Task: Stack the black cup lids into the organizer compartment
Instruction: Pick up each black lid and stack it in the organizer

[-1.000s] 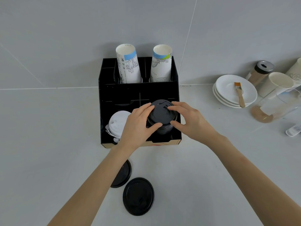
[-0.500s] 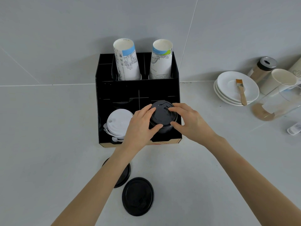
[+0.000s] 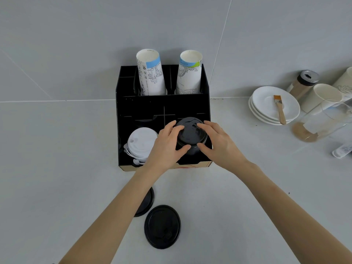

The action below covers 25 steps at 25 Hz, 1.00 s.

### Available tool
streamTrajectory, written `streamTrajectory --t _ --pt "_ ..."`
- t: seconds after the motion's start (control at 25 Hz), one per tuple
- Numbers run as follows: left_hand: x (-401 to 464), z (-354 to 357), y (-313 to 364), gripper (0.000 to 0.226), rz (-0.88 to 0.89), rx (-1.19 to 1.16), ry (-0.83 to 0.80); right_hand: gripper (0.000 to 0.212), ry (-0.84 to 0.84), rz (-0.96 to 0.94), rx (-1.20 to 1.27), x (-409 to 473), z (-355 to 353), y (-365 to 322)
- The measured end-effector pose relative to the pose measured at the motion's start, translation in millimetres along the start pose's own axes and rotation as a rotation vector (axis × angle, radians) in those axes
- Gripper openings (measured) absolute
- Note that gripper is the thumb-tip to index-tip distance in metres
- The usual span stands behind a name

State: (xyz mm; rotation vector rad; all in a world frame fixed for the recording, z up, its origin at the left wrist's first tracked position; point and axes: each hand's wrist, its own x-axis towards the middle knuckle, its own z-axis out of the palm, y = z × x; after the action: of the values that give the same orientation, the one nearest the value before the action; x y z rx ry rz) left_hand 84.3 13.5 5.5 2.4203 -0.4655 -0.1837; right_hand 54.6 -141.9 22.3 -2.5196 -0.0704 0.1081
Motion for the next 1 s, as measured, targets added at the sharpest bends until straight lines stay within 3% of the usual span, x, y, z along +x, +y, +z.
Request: streamTrajectory --t 0.44,0.68,1.0 --pt "-66.4 -21.1 -15.3 0.046 -0.011 -0.073 0.080 0.047 0.033 -0.071 0.034 -42.0 7.4 -27.7" --pt "-111.9 -21.4 -37.9 0.046 -0.044 -0.082 0.089 0.048 -0.068 -0.111 0.032 -72.1 35.7 -32.0" --pt "-159.1 -6.0 -59.0 0.053 -0.131 -0.079 -0.016 0.050 -0.248 -0.078 0.024 -104.9 77.8 -28.8"
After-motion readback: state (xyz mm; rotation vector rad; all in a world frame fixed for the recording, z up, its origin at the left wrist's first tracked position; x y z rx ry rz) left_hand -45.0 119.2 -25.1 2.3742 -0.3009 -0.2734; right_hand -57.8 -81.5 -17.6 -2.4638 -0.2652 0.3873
